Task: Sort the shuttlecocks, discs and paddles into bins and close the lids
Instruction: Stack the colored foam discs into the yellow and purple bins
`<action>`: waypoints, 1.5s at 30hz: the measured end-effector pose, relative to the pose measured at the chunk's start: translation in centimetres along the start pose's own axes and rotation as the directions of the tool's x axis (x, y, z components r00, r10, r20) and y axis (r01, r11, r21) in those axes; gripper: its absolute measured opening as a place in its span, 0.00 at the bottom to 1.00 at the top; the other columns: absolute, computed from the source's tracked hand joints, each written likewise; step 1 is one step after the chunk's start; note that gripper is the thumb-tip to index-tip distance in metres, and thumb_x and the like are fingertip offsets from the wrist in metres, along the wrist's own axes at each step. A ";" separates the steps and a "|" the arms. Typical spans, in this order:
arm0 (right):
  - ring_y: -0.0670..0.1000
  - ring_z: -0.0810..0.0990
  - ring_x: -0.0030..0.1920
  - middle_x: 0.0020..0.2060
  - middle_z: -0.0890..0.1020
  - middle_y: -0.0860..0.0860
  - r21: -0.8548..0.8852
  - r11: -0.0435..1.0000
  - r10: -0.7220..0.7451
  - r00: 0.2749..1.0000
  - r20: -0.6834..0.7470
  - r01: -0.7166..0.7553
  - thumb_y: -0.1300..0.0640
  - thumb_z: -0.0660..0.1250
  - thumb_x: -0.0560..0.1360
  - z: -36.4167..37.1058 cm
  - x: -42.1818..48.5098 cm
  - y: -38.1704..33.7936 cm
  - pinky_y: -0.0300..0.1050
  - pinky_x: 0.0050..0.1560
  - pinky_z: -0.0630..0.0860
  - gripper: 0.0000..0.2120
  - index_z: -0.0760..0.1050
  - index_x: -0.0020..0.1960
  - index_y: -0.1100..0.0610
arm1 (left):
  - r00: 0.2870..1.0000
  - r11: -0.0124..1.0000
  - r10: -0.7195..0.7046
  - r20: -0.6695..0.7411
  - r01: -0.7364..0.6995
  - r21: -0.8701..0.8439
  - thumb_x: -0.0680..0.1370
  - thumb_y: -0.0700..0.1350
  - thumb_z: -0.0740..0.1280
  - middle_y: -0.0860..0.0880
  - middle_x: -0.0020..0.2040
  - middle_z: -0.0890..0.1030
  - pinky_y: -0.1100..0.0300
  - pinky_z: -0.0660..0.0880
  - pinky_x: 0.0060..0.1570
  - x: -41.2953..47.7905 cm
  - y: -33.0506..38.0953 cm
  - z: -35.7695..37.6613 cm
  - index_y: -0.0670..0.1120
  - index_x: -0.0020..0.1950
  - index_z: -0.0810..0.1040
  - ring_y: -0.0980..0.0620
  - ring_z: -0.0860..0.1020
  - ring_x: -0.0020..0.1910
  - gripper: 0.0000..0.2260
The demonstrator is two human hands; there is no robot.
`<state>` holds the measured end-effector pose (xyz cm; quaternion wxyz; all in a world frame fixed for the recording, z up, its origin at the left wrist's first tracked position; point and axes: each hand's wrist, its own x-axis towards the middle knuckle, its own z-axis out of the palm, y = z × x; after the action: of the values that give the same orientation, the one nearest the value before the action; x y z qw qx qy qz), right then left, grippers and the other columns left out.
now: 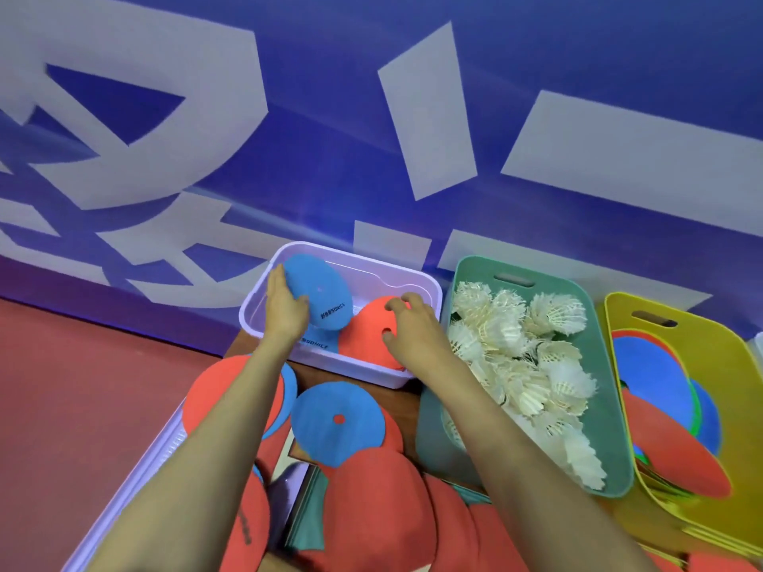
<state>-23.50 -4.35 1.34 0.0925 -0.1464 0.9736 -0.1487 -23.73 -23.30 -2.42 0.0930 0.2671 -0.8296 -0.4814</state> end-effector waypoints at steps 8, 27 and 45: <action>0.54 0.66 0.65 0.64 0.70 0.52 0.102 0.976 -0.176 0.973 -0.149 0.192 0.60 0.63 0.75 -1.0 -3.9 0.1 0.46 0.64 0.64 0.17 0.71 0.64 0.57 | 0.983 0.978 0.176 -0.052 -0.169 0.120 0.76 0.39 0.66 0.38 0.75 0.54 0.53 0.52 0.71 -5.6 -0.5 0.2 0.40 0.70 0.66 0.41 0.51 0.75 0.23; 0.60 0.67 0.65 0.64 0.69 0.58 0.203 0.936 -0.337 0.899 0.280 0.288 0.61 0.64 0.74 11.9 -13.1 -2.5 0.50 0.65 0.63 0.24 0.66 0.69 0.58 | 0.942 0.928 -0.226 -0.247 0.286 0.241 0.71 0.34 0.65 0.33 0.67 0.65 0.46 0.60 0.67 -23.5 -15.4 -3.5 0.37 0.67 0.69 0.34 0.63 0.66 0.23; 0.53 0.71 0.46 0.47 0.73 0.55 0.544 0.839 -0.131 0.967 0.216 -0.008 0.67 0.71 0.66 18.8 -11.3 -10.8 0.47 0.50 0.72 0.11 0.74 0.46 0.59 | 0.884 0.907 -0.383 -0.266 0.415 0.072 0.73 0.38 0.67 0.39 0.66 0.67 0.52 0.62 0.61 -23.5 -17.9 -5.9 0.39 0.64 0.68 0.40 0.63 0.65 0.20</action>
<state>-5.89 -15.62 -11.38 0.2446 -0.1630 0.8677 -0.4009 4.79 -22.28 -12.11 0.0768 0.4953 -0.7676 -0.3995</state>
